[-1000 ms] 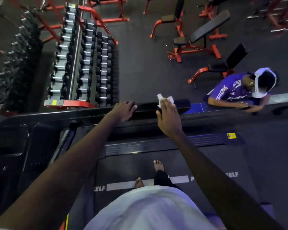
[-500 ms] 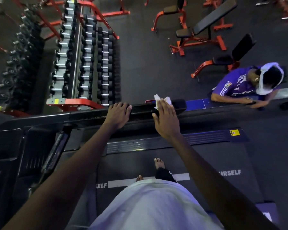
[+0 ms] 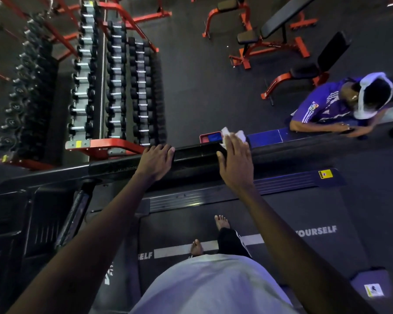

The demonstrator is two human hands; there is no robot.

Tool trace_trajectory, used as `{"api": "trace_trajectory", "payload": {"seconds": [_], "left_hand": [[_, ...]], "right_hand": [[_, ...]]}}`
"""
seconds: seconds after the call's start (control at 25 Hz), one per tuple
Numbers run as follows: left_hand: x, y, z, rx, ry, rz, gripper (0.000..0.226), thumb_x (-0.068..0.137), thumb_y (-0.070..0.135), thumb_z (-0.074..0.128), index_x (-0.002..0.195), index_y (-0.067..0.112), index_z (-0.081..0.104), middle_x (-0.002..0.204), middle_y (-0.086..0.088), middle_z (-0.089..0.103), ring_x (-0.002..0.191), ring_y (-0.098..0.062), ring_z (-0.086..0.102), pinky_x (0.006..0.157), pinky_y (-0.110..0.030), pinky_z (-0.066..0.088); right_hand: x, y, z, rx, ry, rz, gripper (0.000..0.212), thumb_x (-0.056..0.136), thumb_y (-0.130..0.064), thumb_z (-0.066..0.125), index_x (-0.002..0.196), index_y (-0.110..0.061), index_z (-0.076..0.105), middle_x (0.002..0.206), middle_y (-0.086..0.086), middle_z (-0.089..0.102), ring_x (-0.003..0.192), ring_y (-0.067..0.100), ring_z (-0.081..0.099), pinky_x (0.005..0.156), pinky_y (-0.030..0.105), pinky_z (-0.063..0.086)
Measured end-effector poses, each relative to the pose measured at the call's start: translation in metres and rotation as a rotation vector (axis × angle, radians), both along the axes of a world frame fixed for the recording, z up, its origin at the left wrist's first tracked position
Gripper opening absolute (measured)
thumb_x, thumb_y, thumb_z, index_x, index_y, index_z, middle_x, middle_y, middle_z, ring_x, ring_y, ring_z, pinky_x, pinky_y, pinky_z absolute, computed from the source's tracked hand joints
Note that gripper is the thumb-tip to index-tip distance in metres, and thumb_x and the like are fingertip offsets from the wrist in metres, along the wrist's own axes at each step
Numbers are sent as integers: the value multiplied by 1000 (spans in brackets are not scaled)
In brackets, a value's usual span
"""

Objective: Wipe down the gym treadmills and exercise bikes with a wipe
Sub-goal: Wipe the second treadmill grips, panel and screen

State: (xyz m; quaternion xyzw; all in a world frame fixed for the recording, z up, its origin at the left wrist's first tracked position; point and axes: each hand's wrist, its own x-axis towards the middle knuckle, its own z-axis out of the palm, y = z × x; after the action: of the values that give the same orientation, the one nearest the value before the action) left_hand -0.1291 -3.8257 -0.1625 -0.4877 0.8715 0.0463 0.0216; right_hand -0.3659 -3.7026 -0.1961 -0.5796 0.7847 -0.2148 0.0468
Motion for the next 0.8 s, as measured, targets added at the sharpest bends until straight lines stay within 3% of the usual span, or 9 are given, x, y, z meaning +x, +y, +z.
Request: {"api": "trace_trajectory", "payload": {"seconds": [0.12, 0.32, 0.64, 0.8], "left_hand": [[1, 0, -3, 11, 23, 2, 48, 100, 46, 15, 105, 22, 56, 103, -9, 67, 99, -36, 62, 85, -45, 47], [-2, 2, -4, 16, 13, 45, 57, 98, 50, 11, 109, 20, 57, 110, -10, 66, 100, -37, 61, 85, -47, 46], [-2, 5, -3, 10, -12, 53, 53, 99, 50, 12, 105, 20, 55, 106, -11, 66, 100, -38, 61, 85, -48, 43], [-12, 6, 0, 63, 5, 120, 46, 104, 46, 19, 114, 19, 55, 114, -14, 64, 109, -38, 57, 92, -53, 40]], "right_hand": [[17, 8, -4, 6, -167, -189, 70, 103, -39, 37, 155, -2, 9, 164, 13, 7, 152, 24, 0, 124, 42, 10], [67, -9, 10, -112, -672, -480, 85, 100, -36, 43, 152, 3, -12, 161, 16, -20, 149, 25, -21, 123, 47, 12], [77, -25, 34, -203, -1247, -648, 79, 105, -30, 38, 150, 0, -18, 162, 11, -18, 151, 18, -9, 116, 17, 3], [60, -38, 29, -271, -1513, -823, 85, 101, -54, 35, 153, -11, -17, 164, 6, -9, 152, 19, 3, 123, 35, 10]]}}
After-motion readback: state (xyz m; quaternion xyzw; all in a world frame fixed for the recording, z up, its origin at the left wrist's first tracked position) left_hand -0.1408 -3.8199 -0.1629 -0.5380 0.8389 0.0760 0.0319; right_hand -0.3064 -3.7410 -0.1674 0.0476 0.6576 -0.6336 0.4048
